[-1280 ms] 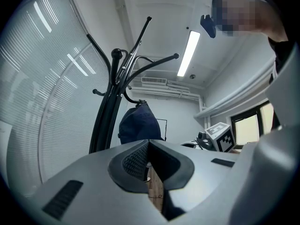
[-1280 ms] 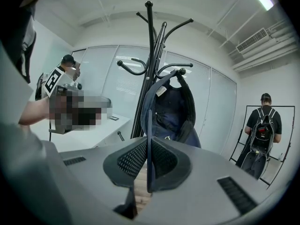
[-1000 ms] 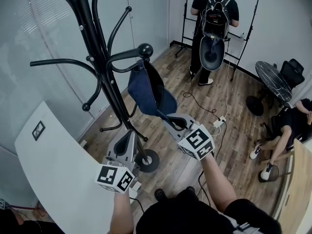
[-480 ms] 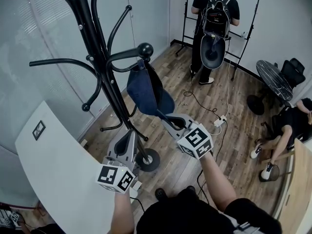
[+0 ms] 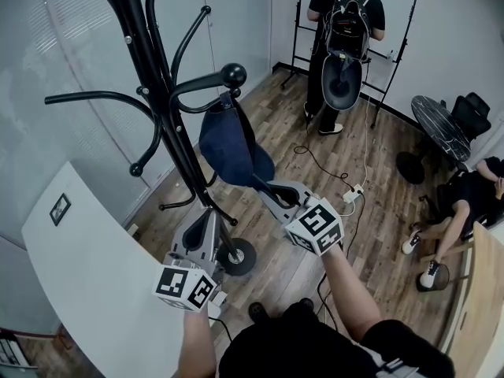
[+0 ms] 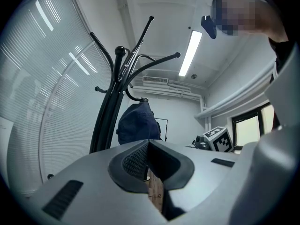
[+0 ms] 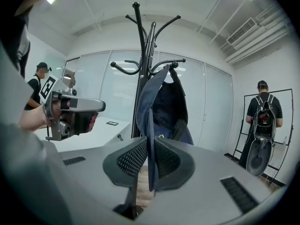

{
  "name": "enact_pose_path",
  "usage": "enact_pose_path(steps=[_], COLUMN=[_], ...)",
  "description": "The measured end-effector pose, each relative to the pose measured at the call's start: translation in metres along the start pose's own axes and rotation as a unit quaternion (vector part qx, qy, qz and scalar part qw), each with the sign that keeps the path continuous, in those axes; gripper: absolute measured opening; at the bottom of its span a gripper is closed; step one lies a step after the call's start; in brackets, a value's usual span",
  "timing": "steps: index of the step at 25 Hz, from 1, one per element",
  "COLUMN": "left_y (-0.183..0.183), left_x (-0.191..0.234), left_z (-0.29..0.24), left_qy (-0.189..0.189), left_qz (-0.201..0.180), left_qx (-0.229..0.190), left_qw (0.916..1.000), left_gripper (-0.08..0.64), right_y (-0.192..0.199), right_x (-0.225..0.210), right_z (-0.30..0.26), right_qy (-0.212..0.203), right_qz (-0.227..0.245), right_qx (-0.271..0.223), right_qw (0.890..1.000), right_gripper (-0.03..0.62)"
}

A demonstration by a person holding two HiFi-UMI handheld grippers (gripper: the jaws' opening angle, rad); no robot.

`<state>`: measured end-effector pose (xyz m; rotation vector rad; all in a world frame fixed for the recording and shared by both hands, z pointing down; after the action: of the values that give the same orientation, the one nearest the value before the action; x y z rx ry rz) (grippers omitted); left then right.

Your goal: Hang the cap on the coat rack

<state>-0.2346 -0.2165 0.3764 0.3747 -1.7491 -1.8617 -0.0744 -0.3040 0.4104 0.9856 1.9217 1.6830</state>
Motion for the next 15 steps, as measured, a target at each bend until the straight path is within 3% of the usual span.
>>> enact_pose_path(steps=[8, 11, 15], left_y=[0.006, 0.007, 0.006], left_x=[-0.005, -0.006, -0.01], left_z=[0.007, 0.009, 0.01], left_qy=[-0.001, -0.004, -0.01], left_qz=[0.0, -0.001, -0.002], left_qx=[0.007, 0.006, 0.006], left_qw=[1.0, 1.0, 0.9999], left_gripper=[0.014, 0.014, 0.014], right_y=[0.0, 0.002, 0.001], right_x=[-0.001, 0.001, 0.0], right_z=[0.006, 0.007, 0.011], right_qy=[-0.003, -0.009, -0.012], right_qz=[-0.026, -0.029, -0.029], right_qx=[-0.013, -0.013, -0.012], right_qw=[1.0, 0.999, 0.999], right_gripper=[0.057, 0.116, 0.121])
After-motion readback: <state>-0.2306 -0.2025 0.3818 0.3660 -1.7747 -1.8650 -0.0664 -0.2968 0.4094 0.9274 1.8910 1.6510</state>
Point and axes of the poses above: the fingertips, and each gripper's own axes: z backward along the fingers, x to its left, y out of its underside, the point moved 5 cm from there along z, backward along the fingers, and after that the axes turned 9 degrees about y, right-handed, at the moved point
